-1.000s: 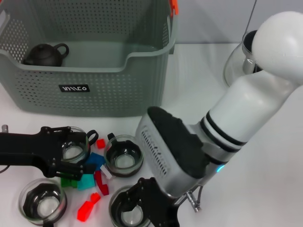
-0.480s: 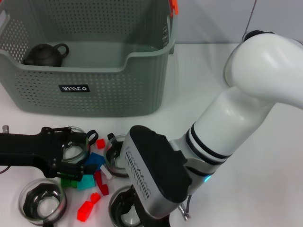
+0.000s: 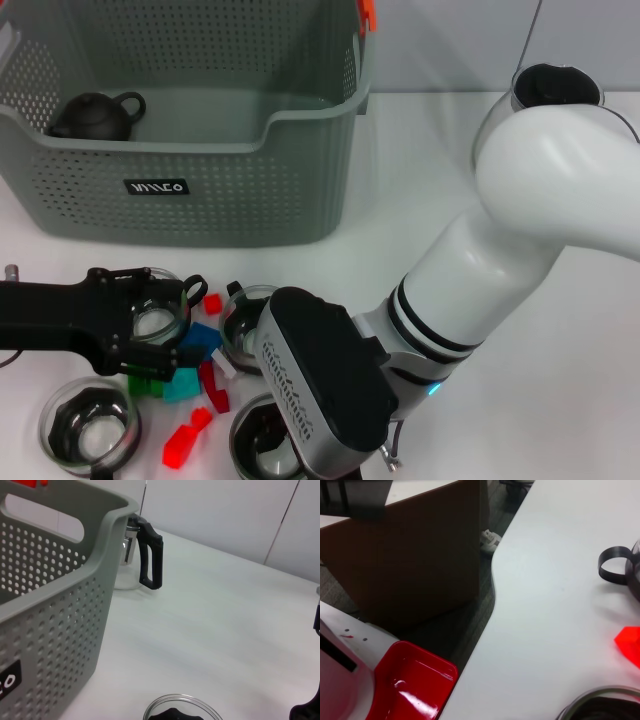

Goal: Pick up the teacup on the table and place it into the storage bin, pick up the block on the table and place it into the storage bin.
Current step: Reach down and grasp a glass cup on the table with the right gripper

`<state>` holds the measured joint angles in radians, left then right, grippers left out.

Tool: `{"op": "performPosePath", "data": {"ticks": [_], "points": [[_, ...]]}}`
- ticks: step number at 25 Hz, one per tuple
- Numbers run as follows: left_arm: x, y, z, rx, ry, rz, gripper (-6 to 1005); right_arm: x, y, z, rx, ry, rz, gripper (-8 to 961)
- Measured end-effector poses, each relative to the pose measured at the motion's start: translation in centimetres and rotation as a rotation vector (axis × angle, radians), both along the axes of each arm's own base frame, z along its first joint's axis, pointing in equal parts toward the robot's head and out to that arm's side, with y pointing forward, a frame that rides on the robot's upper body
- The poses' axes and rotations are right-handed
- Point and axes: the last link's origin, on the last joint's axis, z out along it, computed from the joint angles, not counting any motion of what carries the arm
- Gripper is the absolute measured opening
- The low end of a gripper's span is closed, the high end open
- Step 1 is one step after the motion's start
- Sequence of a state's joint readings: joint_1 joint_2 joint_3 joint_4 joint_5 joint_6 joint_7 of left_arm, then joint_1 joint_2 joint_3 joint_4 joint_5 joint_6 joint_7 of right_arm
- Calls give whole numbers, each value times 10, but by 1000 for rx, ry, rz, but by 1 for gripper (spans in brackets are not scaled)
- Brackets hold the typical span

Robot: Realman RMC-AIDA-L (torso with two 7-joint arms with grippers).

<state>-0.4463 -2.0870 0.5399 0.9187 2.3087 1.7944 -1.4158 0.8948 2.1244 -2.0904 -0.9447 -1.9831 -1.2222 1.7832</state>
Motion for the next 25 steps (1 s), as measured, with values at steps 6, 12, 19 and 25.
{"op": "performPosePath", "data": {"ticks": [6,12,19,25], "points": [[0,1,0,5,-2,0,942,2,1,-1,9,2,-5,790],[0,1,0,9,0,0,941,4,3,-2,20,-12,-9,781],[0,1,0,9,1,1,941,6,3,-5,45,-23,8,593],[-1,1,-1,8,4,3,941,5,3,-4,43,-22,11,311]]}}
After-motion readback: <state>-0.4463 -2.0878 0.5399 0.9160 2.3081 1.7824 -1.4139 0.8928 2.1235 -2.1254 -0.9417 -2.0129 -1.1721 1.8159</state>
